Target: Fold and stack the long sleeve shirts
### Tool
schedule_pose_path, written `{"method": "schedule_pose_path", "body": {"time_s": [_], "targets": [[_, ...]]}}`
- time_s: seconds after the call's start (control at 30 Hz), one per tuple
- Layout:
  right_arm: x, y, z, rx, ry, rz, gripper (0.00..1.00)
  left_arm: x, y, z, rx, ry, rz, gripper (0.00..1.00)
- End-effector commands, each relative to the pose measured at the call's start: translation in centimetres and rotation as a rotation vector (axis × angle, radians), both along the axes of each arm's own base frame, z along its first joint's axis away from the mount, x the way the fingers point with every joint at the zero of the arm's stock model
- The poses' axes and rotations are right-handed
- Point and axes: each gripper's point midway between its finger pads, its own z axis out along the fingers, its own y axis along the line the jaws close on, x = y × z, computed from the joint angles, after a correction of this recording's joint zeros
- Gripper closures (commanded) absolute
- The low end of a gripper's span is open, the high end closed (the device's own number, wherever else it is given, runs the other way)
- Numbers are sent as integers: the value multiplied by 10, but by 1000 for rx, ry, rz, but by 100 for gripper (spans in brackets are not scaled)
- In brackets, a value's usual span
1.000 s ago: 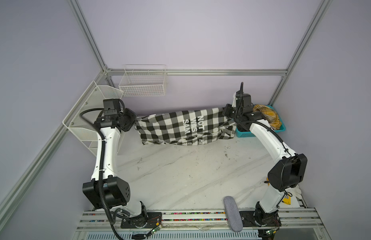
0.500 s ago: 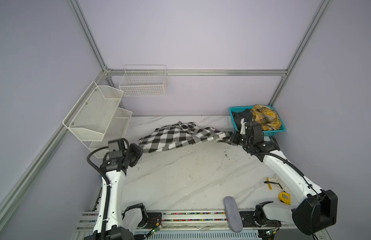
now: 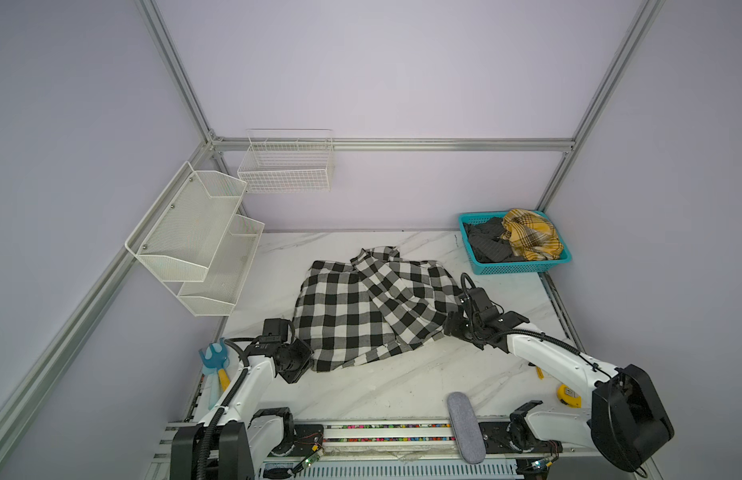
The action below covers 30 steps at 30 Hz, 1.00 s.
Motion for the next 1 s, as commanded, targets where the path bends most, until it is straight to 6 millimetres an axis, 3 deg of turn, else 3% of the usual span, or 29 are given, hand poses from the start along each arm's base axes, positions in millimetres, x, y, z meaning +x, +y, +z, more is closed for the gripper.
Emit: {"method": "schedule_pose_path", "body": {"time_s": [0.0,0.1,0.17,0.4,0.53,0.97], "targets": [[9,-17,28,-102,-26,-61,19,25,10,23,58,-69,9,100],[22,-4,32,-120,-5,24,17,29,18,30,105,-63,2,100],[31,6,20,-102,50,78,17,33,23,35,121,-70,0,100],[57,6,-20,1,163,117,29,39,30,38,147,-73,-1,100],[44,15,-47,38,238,177,34,43,42,35,168,-69,15,100],[19,37,-72,202,292,225,47,59,69,39,233,-46,30,100]]}}
